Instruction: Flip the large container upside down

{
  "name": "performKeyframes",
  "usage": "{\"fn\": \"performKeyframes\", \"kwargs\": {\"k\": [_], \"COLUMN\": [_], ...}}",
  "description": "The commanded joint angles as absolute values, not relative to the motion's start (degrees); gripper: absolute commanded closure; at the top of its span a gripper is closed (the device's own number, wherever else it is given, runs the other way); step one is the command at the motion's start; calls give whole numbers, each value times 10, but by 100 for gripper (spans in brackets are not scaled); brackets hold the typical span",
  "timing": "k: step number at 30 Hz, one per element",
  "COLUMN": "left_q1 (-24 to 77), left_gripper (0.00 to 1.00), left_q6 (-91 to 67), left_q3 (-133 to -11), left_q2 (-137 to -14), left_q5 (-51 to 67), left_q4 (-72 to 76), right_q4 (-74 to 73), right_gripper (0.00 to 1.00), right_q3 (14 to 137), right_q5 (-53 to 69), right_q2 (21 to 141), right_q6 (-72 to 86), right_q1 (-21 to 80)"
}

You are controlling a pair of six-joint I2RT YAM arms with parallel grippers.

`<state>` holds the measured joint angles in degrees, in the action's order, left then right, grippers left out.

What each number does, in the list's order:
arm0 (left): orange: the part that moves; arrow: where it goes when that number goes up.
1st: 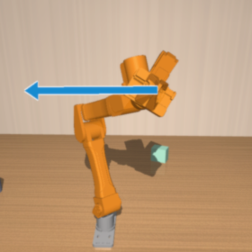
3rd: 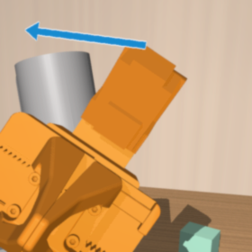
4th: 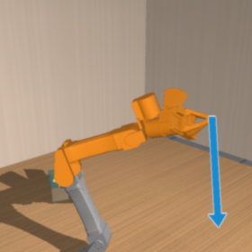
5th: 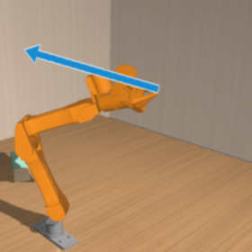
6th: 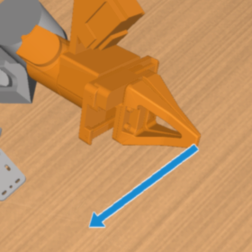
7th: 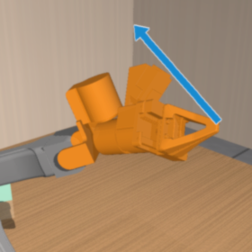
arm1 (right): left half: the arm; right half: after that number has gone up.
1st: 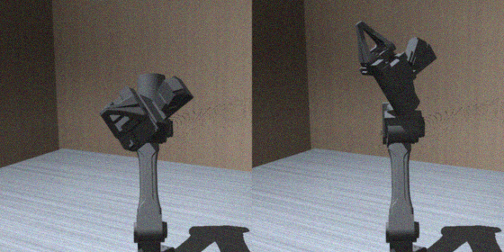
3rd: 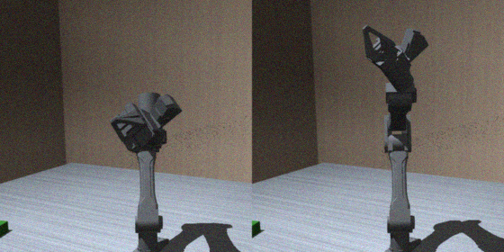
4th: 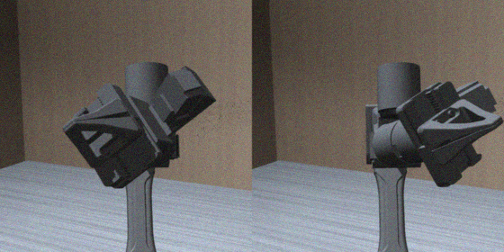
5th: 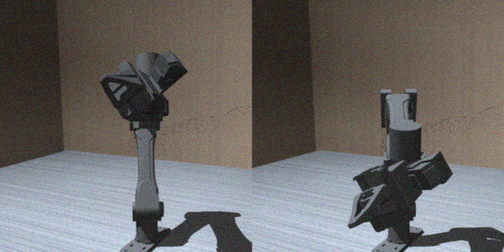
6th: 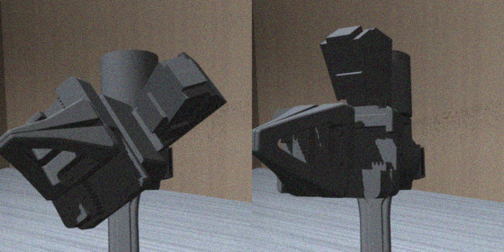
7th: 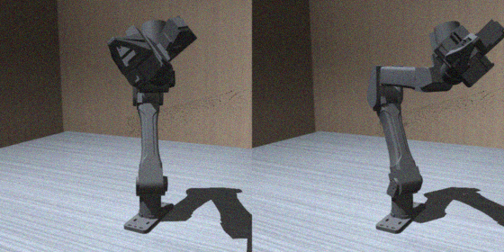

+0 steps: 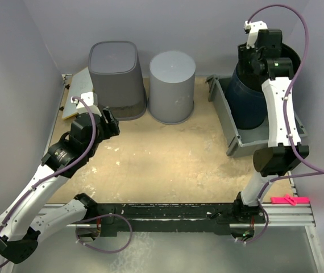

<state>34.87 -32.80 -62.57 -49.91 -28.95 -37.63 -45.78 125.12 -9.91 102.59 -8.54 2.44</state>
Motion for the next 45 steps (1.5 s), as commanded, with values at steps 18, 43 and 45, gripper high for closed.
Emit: {"fn": "performKeyframes", "kwargs": {"k": [18,43,45], "left_q1": [345,345,346], "left_gripper": [40,40,40], "left_q6": [-338,-352,-354], "left_q3": [-636,-631,-635], "left_q2": [-491,-507,-506], "left_q5": [-287,-274,-274], "left_q4": [-363,-342,-345], "right_q4": [-410,-242,-231], "right_gripper": [100,100,100], "right_q3": [1233,1259,1260], "right_q5": [-43,38,80], "right_q2": [909,724,713], "right_q6": [-111,-54,-26], "right_q1": [16,30,30]}}
